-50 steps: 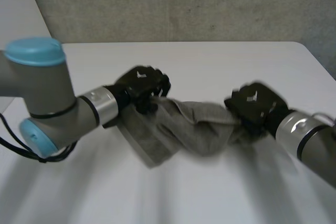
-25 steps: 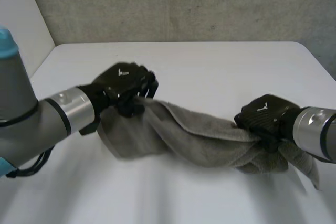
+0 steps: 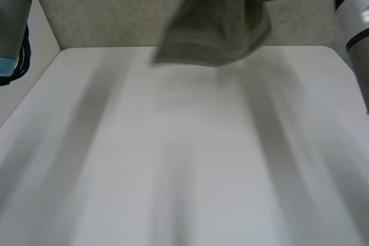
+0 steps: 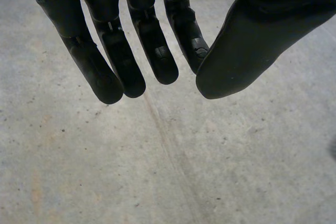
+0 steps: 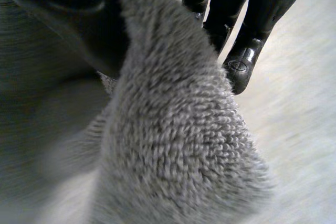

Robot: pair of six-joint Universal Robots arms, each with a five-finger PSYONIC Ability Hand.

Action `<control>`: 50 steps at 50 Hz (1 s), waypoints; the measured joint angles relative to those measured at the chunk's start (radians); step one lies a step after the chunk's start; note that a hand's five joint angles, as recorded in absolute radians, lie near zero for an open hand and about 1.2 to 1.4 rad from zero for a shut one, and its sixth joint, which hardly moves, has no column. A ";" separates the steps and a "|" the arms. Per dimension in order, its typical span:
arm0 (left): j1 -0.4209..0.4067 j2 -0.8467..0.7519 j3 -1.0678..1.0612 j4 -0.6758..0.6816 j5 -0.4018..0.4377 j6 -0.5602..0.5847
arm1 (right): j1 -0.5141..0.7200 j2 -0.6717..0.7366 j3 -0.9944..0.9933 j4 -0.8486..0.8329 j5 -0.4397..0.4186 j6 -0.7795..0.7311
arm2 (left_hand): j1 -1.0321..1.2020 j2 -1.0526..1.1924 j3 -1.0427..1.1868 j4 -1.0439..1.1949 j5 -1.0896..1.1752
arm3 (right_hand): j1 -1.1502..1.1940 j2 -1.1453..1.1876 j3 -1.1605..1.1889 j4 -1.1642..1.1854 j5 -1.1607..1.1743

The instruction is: Fold the towel.

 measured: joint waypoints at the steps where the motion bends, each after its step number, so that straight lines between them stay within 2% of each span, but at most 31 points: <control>1: 0.003 0.008 -0.020 0.001 0.007 -0.011 | 0.003 0.029 -0.025 0.082 -0.006 -0.005 | 0.000 0.000 0.000 0.000 0.000 | 0.000 0.000 0.000 0.000 0.000; 5: 0.007 0.023 -0.118 -0.005 0.049 -0.022 | 0.017 0.124 -0.083 0.323 -0.028 -0.031 | 0.000 0.000 0.000 0.000 0.000 | 0.000 0.008 0.000 0.000 0.000; 7: 0.008 0.024 -0.175 -0.007 0.073 -0.017 | 0.021 0.149 -0.085 0.377 -0.035 -0.042 | 0.000 0.000 0.000 0.000 0.000 | 0.000 0.009 0.000 0.000 0.000; 12: 0.012 0.023 -0.326 -0.007 0.132 0.022 | 0.032 0.184 -0.061 0.428 -0.042 -0.061 | 0.000 0.000 0.001 0.000 0.000 | 0.000 0.010 0.000 0.000 0.000; 19: 0.014 0.007 -0.551 0.004 0.171 0.173 | 0.081 0.192 0.013 0.418 -0.031 -0.090 | -0.007 -0.006 -0.011 -0.008 -0.010 | 0.000 0.010 0.000 0.000 0.000; 21: 0.012 -0.002 -0.600 0.011 0.173 0.203 | 0.095 0.191 0.028 0.415 -0.026 -0.096 | -0.094 -0.092 -0.116 -0.079 -0.091 | 0.000 0.010 0.000 0.000 0.000; 23: 0.004 -0.019 -0.655 0.025 0.172 0.227 | 0.109 0.190 0.040 0.414 -0.017 -0.102 | -0.416 -0.412 -0.442 -0.432 -0.416 | 0.000 0.010 0.000 0.000 0.000; 27: -0.027 -0.050 -0.716 0.049 0.169 0.240 | 0.132 0.188 0.048 0.426 0.009 -0.105 | -0.648 -0.649 -0.680 -0.657 -0.675 | 0.000 0.010 0.000 0.000 0.000; 30: -0.059 -0.063 -0.728 0.058 0.166 0.238 | 0.148 0.185 0.044 0.442 0.034 -0.102 | -0.760 -0.763 -0.794 -0.768 -0.790 | 0.000 0.010 0.000 0.000 0.000; 36: -0.111 -0.077 -0.718 0.071 0.162 0.231 | 0.183 0.160 0.031 0.472 0.073 -0.090 | -0.773 -0.779 -0.815 -0.777 -0.820 | 0.000 0.010 0.000 0.000 0.000; 43: -0.198 -0.157 -0.655 0.093 0.152 0.232 | 0.218 0.004 -0.015 0.493 0.116 0.021 | -0.773 -0.779 -0.815 -0.777 -0.817 | 0.000 0.010 0.000 0.000 0.000; 50: -0.269 -0.238 -0.590 0.096 0.082 0.206 | 0.218 -0.130 -0.059 0.558 0.118 0.135 | -0.773 -0.779 -0.814 -0.777 -0.816 | 0.000 0.010 0.000 0.000 0.000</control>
